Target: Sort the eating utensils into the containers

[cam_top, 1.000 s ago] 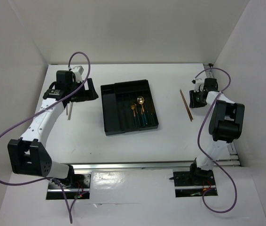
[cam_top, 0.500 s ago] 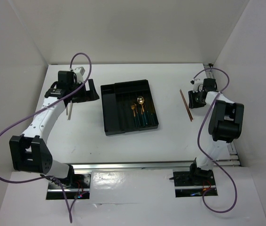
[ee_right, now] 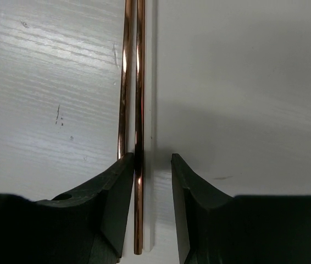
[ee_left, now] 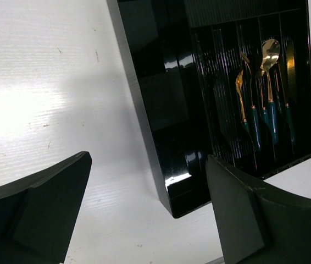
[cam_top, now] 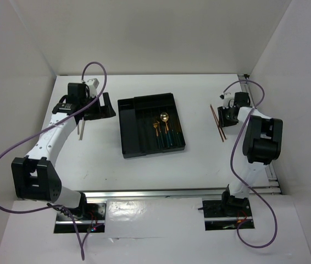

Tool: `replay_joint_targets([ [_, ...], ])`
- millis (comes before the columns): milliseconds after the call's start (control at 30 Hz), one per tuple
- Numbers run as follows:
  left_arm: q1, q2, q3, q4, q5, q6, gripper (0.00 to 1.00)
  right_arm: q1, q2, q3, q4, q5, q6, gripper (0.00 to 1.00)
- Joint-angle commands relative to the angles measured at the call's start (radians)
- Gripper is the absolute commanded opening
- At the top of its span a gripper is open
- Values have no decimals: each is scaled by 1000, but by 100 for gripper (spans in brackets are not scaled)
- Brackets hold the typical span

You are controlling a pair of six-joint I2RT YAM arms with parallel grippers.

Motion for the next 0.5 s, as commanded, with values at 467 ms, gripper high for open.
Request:
replay_joint_targets([
  [467,5,54,85,4,34,-20,99,36,60,18,-15,-37,-45,32],
])
